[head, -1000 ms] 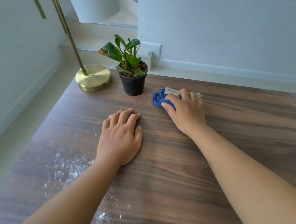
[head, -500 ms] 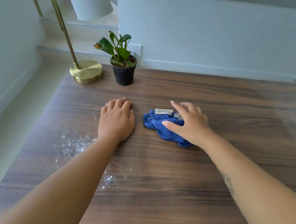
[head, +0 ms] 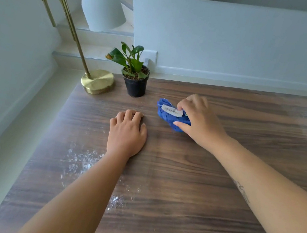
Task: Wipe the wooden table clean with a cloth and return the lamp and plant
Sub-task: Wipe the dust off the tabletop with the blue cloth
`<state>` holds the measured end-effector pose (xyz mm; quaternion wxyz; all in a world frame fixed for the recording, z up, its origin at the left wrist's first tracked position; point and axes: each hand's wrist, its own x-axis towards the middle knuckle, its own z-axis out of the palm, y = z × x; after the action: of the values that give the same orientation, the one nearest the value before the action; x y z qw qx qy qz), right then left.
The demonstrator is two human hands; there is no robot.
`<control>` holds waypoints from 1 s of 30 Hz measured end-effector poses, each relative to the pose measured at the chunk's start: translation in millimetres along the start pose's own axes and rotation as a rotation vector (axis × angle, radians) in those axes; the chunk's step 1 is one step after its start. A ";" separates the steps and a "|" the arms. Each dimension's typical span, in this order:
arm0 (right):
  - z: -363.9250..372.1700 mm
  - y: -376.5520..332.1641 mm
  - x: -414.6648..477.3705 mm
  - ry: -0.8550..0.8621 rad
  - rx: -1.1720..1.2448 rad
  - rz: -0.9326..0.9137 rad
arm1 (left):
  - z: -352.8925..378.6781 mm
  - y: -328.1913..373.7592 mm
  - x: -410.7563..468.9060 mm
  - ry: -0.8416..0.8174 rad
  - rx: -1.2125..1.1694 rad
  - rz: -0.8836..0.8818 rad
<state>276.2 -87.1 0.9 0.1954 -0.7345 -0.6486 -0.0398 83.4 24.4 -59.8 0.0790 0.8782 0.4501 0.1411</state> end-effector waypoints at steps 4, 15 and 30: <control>10.5 -4.1 -22.5 -0.116 0.069 -0.010 | 1.7 -1.1 -0.5 0.004 0.003 -0.001; 52.1 -6.1 -10.2 -0.093 -0.278 0.167 | 2.1 -2.0 -1.3 0.004 0.001 -0.008; 102.8 90.7 189.2 -0.057 -0.187 0.184 | 4.9 -6.2 1.1 -0.011 -0.009 -0.021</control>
<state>373.4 117.7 -56.0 0.1103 -0.8067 -0.5774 -0.0610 80.7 28.8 -65.9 0.0870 0.8739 0.4580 0.1373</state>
